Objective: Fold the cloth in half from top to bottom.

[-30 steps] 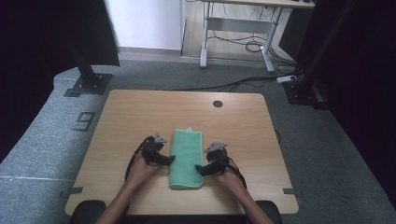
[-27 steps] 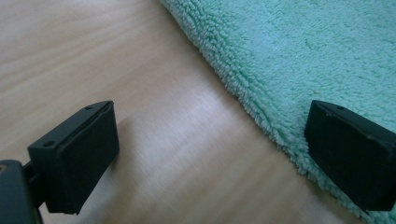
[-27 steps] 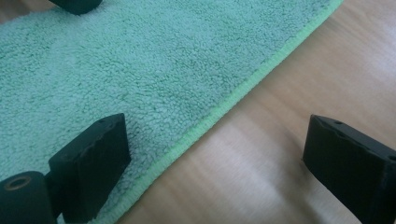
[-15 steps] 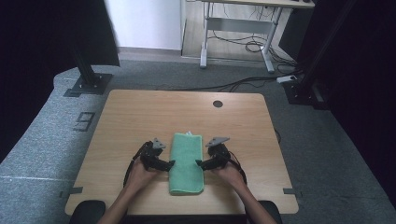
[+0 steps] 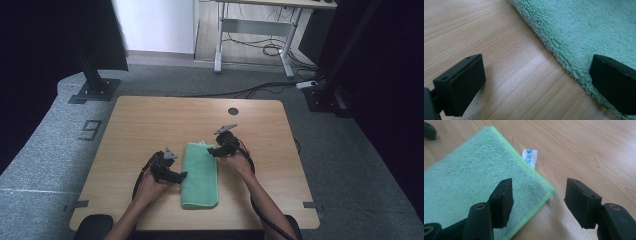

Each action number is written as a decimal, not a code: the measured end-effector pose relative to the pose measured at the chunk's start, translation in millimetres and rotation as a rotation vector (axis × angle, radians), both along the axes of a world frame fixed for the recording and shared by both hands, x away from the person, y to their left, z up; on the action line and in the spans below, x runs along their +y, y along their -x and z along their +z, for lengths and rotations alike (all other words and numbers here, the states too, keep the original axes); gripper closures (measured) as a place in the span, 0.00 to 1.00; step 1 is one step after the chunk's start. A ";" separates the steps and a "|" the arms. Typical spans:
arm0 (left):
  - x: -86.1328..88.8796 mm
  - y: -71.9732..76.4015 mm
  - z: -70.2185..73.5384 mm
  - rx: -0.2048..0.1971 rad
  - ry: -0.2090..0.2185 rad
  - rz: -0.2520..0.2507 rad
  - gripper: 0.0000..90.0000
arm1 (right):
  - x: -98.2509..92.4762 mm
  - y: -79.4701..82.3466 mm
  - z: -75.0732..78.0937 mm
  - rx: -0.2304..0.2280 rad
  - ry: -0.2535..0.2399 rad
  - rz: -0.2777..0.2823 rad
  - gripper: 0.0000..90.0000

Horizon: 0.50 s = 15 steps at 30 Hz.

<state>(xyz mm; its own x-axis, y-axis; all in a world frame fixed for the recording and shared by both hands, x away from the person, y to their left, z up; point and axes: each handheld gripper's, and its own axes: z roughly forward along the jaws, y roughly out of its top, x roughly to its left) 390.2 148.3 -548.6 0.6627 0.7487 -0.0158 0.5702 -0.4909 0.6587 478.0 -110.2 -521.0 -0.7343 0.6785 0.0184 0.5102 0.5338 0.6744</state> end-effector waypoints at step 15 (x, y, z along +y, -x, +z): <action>-0.5 -0.4 -0.2 0.001 0.000 0.002 0.00 | 15.2 -8.7 -12.8 0.059 0.023 0.113 0.65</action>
